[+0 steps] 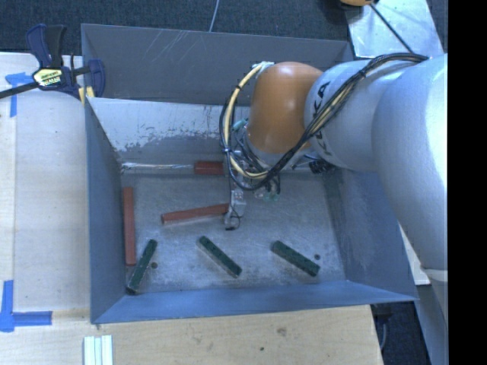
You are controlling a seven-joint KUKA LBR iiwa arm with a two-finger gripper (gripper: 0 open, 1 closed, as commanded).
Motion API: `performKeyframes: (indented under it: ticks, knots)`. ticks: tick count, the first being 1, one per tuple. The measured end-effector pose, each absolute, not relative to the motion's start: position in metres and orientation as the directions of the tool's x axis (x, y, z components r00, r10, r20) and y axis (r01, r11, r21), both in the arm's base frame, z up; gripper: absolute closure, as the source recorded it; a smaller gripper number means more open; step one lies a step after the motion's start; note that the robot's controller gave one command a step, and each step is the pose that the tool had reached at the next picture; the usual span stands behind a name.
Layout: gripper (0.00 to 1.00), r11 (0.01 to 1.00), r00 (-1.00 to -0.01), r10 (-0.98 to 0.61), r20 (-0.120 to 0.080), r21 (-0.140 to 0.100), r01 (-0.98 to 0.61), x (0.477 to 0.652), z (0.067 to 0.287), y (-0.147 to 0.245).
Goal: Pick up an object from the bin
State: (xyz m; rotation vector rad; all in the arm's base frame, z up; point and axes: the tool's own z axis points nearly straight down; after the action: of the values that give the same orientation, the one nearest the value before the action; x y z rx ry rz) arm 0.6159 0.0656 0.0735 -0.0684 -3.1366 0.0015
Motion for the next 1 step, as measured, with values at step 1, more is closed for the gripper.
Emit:
performKeyframes:
  ticks: [1]
  knots:
    - [1.00, 0.989, -0.989, -0.149, -0.005, 0.001, -0.149, 0.6031, 0.0714, 0.1000]
